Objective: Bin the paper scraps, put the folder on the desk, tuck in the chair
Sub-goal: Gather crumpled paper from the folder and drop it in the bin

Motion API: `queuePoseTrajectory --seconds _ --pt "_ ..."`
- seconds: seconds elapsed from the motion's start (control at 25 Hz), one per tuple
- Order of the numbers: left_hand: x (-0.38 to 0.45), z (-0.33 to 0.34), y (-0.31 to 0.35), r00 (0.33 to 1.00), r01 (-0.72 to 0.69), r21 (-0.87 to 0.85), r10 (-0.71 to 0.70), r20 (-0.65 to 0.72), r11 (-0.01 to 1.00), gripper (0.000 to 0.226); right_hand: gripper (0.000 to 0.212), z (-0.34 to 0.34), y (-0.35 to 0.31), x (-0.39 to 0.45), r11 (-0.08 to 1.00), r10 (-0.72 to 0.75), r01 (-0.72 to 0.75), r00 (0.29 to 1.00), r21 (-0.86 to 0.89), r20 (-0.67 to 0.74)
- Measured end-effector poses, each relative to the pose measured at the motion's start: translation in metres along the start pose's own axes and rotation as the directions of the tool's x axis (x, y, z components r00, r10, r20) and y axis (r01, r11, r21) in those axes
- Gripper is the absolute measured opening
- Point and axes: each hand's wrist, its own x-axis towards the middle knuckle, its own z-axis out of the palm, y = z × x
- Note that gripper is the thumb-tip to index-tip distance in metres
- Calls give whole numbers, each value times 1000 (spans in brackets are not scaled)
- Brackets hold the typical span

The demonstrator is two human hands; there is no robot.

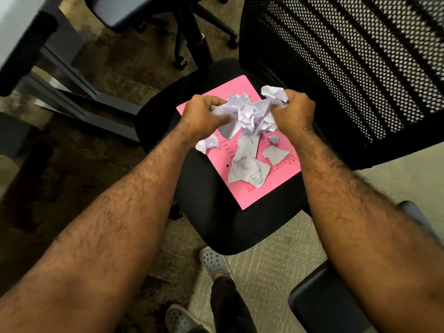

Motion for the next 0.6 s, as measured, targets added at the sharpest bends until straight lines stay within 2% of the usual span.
queuePoseTrajectory --seconds 0.08,0.2,0.28,0.44,0.6 --pt "-7 -6 5 997 73 -225 -72 13 972 22 6 -3 -8 -3 997 32 -30 999 66 -37" --pt "-20 -19 12 990 132 -503 -141 21 854 21 7 -4 -24 -9 969 105 -88 993 232 -61" --pt "-28 -28 13 988 136 -573 -154 17 808 24 11 -3 -34 -15 923 145 -126 989 365 -26" --pt "-53 -52 7 992 70 -669 -122 -31 740 22 17 7 -51 -32 774 131 -193 981 604 145" --pt "-84 -87 -15 987 5 -777 -128 -98 630 21 21 28 -73 -60 726 55 -201 970 658 236"
